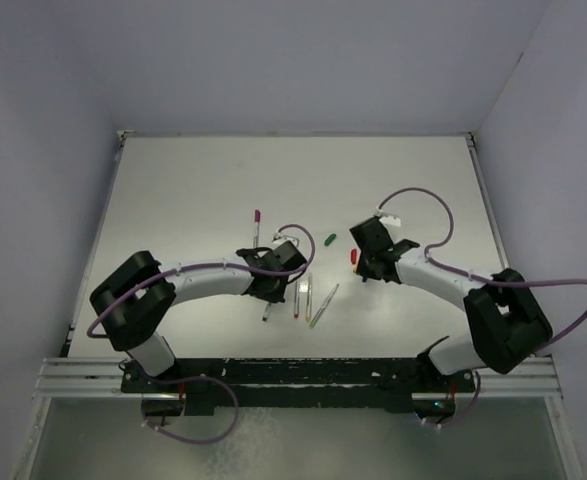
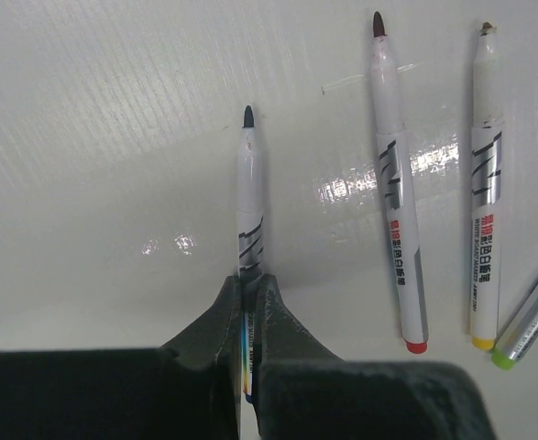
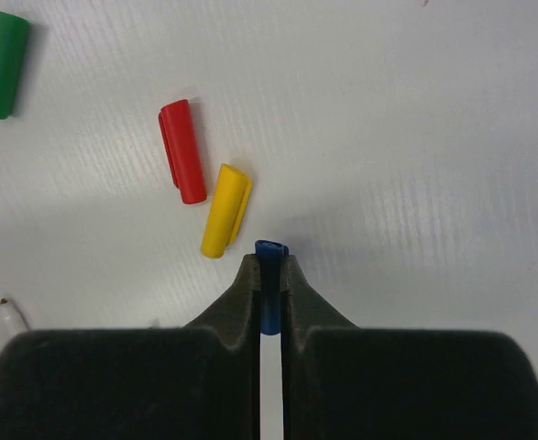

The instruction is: Insert the pens into the pen caps

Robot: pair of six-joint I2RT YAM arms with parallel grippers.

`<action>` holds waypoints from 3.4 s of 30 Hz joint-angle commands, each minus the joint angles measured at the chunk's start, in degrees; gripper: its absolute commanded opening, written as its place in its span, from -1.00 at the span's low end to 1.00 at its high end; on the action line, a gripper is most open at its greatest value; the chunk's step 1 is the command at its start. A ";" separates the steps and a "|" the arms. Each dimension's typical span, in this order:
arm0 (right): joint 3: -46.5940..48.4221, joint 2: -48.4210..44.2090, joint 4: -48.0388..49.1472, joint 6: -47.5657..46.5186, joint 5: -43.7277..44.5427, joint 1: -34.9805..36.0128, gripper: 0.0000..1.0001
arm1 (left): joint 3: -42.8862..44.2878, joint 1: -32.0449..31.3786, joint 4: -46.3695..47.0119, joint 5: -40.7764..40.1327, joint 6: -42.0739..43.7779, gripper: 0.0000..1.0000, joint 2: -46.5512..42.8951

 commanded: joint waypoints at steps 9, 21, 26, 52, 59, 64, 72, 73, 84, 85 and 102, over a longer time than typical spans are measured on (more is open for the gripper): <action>-0.01 -23.98 2.00 -7.29 5.10 0.11 -1.00 | -0.19 -0.98 -2.34 -0.48 3.10 -1.00 -10.68; -8.50 -39.91 21.99 -18.92 -0.47 0.15 -1.00 | -10.18 -1.21 27.51 6.46 13.29 -1.00 -27.35; -9.37 -41.84 29.61 -20.53 -4.31 0.10 -1.00 | -12.38 -1.62 38.89 11.76 15.41 -1.00 -26.73; -16.47 -41.92 60.35 -13.48 -26.69 0.16 -1.00 | -19.82 -5.34 73.48 17.76 7.91 -1.00 -23.41; -16.97 -40.28 63.11 -11.54 -29.27 0.13 -1.00 | -19.27 -5.31 74.37 18.20 6.96 -1.00 -22.94; -16.96 -39.40 63.81 -10.37 -30.73 0.15 -1.00 | -19.17 -5.30 74.41 17.52 7.36 -1.00 -23.14; -17.83 -39.80 64.01 -8.93 -31.41 0.16 -1.00 | -19.47 -5.29 74.55 16.35 7.58 -1.00 -23.34; -17.97 -39.86 63.86 -8.80 -31.48 0.16 -1.00 | -19.51 -5.29 74.54 16.24 7.60 -1.00 -23.50; -18.88 -40.44 64.39 -7.45 -31.75 0.16 -1.00 | -19.67 -5.32 74.19 15.43 7.50 -1.00 -23.56; -18.81 -40.44 64.41 -7.33 -31.86 0.16 -1.00 | -19.68 -5.31 74.21 15.39 7.52 -1.00 -23.55; -20.90 -39.95 65.30 -5.20 -33.02 0.25 -1.00 | -19.72 -5.36 74.19 14.88 7.50 -1.00 -23.90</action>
